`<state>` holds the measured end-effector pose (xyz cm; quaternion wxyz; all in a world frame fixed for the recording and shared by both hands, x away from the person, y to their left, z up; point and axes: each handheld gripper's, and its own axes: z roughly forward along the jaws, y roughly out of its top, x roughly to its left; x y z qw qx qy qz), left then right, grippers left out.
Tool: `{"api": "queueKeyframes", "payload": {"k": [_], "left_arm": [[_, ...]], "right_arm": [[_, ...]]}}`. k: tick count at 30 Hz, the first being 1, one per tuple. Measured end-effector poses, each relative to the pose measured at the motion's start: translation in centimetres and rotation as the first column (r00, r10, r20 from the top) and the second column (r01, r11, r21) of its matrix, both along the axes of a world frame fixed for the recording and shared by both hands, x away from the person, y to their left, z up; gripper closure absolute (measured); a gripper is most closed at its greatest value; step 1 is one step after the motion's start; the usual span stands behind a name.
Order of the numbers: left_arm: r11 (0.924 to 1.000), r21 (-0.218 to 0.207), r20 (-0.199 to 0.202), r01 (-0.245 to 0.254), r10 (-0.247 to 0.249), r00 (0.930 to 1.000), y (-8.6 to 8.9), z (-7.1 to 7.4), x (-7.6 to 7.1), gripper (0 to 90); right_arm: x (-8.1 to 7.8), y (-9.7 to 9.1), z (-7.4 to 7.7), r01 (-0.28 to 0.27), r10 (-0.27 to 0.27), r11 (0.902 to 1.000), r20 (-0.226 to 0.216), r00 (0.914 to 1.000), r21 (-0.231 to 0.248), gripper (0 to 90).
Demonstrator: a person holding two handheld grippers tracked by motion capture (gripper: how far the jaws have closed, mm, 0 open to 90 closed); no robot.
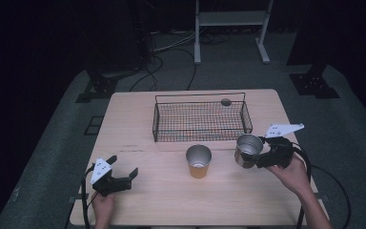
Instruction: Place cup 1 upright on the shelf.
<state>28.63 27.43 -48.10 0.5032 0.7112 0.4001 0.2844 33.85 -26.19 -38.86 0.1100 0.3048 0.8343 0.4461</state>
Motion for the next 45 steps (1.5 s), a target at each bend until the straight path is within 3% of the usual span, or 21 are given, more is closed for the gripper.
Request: {"api": "queueKeyframes", "payload": {"k": [23, 45], "left_arm": [[1.0, -0.001, 0.003, 0.002, -0.002, 1.0, 0.0, 0.0, 0.1, 0.0], [1.0, -0.002, 0.001, 0.003, -0.003, 1.0, 0.0, 0.0, 0.1, 0.0]], "right_arm": [[5.7, 1.3, 2.4, -0.009, 0.009, 0.9999, -0.025, 0.9996, -0.008, 17.6], [10.5, 2.7, 3.4, 0.009, -0.009, 0.9999, -0.035, 0.9993, 0.008, 17.6]]}}
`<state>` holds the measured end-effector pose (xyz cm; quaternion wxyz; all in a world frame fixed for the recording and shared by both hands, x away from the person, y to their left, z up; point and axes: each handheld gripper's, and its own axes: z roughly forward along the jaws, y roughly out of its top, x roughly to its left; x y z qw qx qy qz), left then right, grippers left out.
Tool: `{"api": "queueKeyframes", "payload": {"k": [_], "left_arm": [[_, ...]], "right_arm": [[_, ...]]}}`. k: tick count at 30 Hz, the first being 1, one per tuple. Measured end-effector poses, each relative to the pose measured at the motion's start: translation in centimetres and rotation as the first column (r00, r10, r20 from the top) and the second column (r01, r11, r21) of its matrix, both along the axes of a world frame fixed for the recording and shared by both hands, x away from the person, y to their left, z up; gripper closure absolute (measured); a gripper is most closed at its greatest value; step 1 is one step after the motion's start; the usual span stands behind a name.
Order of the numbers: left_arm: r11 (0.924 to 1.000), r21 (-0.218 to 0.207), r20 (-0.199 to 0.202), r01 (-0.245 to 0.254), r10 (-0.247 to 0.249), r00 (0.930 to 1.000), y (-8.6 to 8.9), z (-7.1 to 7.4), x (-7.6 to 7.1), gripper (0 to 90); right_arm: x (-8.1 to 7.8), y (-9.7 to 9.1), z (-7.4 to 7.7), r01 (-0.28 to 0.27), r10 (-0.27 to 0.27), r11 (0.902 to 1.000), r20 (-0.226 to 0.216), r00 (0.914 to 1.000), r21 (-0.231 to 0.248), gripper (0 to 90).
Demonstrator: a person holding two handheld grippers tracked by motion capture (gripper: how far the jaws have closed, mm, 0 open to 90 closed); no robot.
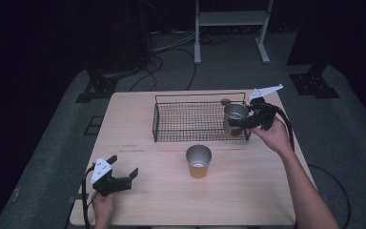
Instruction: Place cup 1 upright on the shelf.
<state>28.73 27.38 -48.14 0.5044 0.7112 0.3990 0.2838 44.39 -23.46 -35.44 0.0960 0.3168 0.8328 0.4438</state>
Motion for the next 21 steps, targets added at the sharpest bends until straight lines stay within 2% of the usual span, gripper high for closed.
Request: {"api": "queueKeyframes", "payload": {"k": [6, 21], "left_arm": [[1.0, 0.005, -0.001, 0.004, -0.004, 1.0, 0.0, 0.0, 0.0, 0.0], [1.0, 0.004, -0.001, 0.004, -0.004, 1.0, 0.0, 0.0, 0.0, 0.0]], "right_arm": [[1.5, 0.3, 0.5, 0.009, -0.009, 0.9999, -0.013, 0.9999, -0.011, 17.6], [4.3, 1.5, 2.4, 0.032, -0.031, 0.9991, 0.002, 0.9995, -0.028, 17.5]]}}
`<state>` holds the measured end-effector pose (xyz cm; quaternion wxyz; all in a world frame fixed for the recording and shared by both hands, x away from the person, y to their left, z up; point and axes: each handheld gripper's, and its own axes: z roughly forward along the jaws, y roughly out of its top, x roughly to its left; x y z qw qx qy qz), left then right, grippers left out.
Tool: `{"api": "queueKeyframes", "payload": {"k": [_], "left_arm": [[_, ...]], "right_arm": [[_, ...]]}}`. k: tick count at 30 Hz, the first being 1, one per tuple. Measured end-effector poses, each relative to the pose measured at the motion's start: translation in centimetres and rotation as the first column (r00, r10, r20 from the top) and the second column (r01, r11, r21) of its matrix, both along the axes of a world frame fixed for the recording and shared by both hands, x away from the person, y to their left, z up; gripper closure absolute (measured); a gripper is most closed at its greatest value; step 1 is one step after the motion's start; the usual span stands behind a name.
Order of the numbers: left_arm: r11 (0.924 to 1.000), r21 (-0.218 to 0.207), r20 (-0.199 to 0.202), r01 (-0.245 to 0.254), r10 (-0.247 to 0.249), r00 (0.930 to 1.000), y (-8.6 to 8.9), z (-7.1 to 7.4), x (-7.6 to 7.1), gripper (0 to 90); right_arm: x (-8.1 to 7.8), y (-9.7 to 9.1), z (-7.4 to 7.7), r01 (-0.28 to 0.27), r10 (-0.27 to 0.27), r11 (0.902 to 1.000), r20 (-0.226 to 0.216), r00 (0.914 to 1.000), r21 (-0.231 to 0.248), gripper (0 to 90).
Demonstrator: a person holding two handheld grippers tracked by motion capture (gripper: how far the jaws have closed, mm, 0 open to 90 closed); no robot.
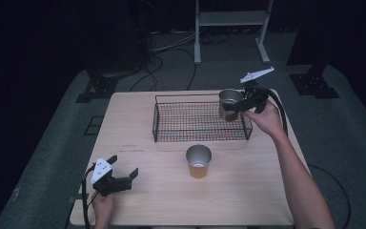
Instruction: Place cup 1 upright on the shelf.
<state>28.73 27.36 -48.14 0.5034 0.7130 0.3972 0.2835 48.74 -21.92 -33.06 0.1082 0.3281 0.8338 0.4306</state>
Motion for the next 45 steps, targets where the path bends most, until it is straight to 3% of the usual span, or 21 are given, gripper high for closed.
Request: {"api": "queueKeyframes", "payload": {"k": [2, 5, 11, 17, 21, 25, 34, 45], "left_arm": [[1.0, -0.001, 0.0, 0.0, 0.0, 1.0, 0.0, 0.0, 0.0, 0.0], [1.0, -0.003, 0.001, 0.0, 0.0, 1.0, 0.0, 0.0, 0.0, 0.0], [1.0, 0.001, 0.001, 0.001, -0.001, 1.0, 0.0, 0.0, 0.0, 0.0], [1.0, 0.004, 0.003, 0.004, -0.004, 1.0, 0.0, 0.0, -0.1, 0.0], [1.0, 0.002, 0.002, 0.004, -0.004, 1.0, 0.0, 0.0, -0.1, 0.0], [0.9999, 0.006, 0.004, 0.008, -0.008, 1.0, 0.0, 0.0, -0.1, 0.0], [0.9999, 0.006, 0.003, 0.01, -0.01, 0.9999, 0.0, 0.0, -0.1, 0.0], [0.9999, 0.011, 0.003, 0.013, -0.013, 0.9999, -0.1, 0.0, -0.1, 0.0]], "right_arm": [[0.3, 0.0, 0.1, 0.01, -0.01, 0.9998, 0.001, 0.9999, 0.019, 17.5], [0.9, 0.1, 0.1, 0.024, -0.024, 0.9997, 0.003, 0.9997, -0.002, 17.5], [1.8, 0.4, -0.2, 0.037, -0.037, 0.9993, -0.008, 0.9993, 0.004, 17.5], [2.7, 1.9, -1.8, 0.05, -0.05, 0.9979, -0.017, 0.9986, -0.041, 17.5], [3.1, 2.3, -2.4, 0.044, -0.045, 0.9984, -0.028, 0.9986, -0.036, 17.5], [3.5, 2.9, -3.3, 0.055, -0.056, 0.9964, -0.021, 0.9982, -0.064, 17.5], [3.8, 2.6, -4.6, 0.077, -0.078, 0.9961, -0.024, 0.9967, -0.044, 17.5], [3.9, 2.5, -6.7, 0.099, -0.105, 0.9919, -0.069, 0.9921, -0.078, 17.4]]}}
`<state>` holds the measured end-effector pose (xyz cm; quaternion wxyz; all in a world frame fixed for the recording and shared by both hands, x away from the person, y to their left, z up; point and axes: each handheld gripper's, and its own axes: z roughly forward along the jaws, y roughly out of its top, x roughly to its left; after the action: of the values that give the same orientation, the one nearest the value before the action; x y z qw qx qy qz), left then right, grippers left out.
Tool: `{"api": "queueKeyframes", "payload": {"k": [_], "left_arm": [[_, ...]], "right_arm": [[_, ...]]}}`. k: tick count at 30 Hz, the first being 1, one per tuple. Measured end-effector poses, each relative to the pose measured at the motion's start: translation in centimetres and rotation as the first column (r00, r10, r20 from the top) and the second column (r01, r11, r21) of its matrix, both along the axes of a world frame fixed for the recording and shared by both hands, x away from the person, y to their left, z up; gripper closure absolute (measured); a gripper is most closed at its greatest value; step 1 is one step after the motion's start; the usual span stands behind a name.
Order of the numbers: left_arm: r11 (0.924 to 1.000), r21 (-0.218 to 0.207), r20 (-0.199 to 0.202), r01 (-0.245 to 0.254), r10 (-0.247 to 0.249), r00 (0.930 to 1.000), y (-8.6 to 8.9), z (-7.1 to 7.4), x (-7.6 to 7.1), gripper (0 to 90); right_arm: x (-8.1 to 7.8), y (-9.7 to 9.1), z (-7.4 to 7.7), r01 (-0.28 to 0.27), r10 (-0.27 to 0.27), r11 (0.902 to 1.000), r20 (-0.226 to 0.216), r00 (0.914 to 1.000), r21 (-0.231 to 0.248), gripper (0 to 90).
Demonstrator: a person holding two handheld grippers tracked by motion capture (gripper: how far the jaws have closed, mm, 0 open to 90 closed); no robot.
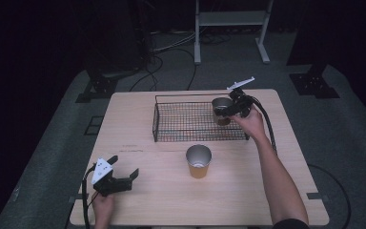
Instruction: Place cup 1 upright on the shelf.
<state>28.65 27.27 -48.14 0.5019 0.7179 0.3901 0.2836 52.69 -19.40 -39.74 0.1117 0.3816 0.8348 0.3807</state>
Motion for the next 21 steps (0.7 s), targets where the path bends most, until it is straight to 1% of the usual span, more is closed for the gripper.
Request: {"api": "queueKeyframes", "payload": {"k": [2, 4, 6, 9, 11, 12, 14, 16, 17, 19, 21], "left_arm": [[1.0, 0.001, 0.0, 0.0, 0.0, 1.0, 0.0, 0.0, 0.0, 0.0], [1.0, 0.002, 0.0, 0.0, 0.0, 1.0, 0.0, 0.0, 0.0, 0.0], [1.0, 0.002, 0.0, 0.0, 0.0, 1.0, 0.0, 0.0, 0.0, 0.0], [1.0, 0.001, 0.0, 0.0, 0.0, 1.0, 0.0, 0.0, 0.0, 0.0], [1.0, 0.002, 0.0, 0.001, -0.001, 1.0, 0.0, 0.0, 0.0, 0.0], [1.0, 0.002, 0.0, 0.001, -0.001, 1.0, 0.0, 0.0, 0.0, 0.0], [1.0, 0.002, 0.0, 0.001, -0.001, 1.0, 0.0, 0.0, 0.0, 0.0], [1.0, 0.002, 0.0, 0.001, -0.001, 1.0, 0.0, 0.0, 0.0, 0.0], [1.0, 0.002, 0.0, 0.001, -0.001, 1.0, 0.0, 0.0, 0.0, 0.0], [1.0, 0.001, 0.0, 0.001, -0.001, 1.0, 0.0, 0.0, 0.0, 0.0], [1.0, 0.003, 0.0, 0.001, -0.001, 1.0, 0.0, 0.0, 0.0, 0.0]], "right_arm": [[0.0, 0.1, -0.1, -0.003, 0.003, 1.0, -0.009, 1.0, 0.003, 17.4], [0.0, 0.3, -0.2, -0.007, 0.007, 1.0, -0.006, 1.0, -0.003, 17.4], [0.1, 0.4, -0.4, -0.008, 0.008, 1.0, -0.018, 0.9998, -0.002, 17.4], [0.2, 0.7, -0.8, -0.009, 0.008, 0.9997, -0.033, 0.9994, -0.023, 17.4], [0.2, 0.7, -0.9, -0.011, 0.01, 0.9995, -0.036, 0.9993, -0.028, 17.4], [0.3, 0.7, -1.2, -0.005, 0.004, 0.9993, -0.042, 0.9991, -0.038, 17.4], [0.4, 0.6, -1.4, -0.002, 0.0, 0.9994, -0.05, 0.9987, -0.034, 17.4], [0.4, 0.6, -1.5, 0.0, -0.002, 0.9992, -0.049, 0.9988, -0.04, 17.4], [0.4, 0.6, -1.6, 0.007, -0.009, 0.9986, -0.047, 0.9989, -0.052, 17.4], [0.4, 0.7, -1.8, 0.006, -0.01, 0.9983, -0.06, 0.9981, -0.059, 17.4], [0.5, 0.7, -2.0, 0.006, -0.011, 0.9966, -0.065, 0.9978, -0.082, 17.4]]}}
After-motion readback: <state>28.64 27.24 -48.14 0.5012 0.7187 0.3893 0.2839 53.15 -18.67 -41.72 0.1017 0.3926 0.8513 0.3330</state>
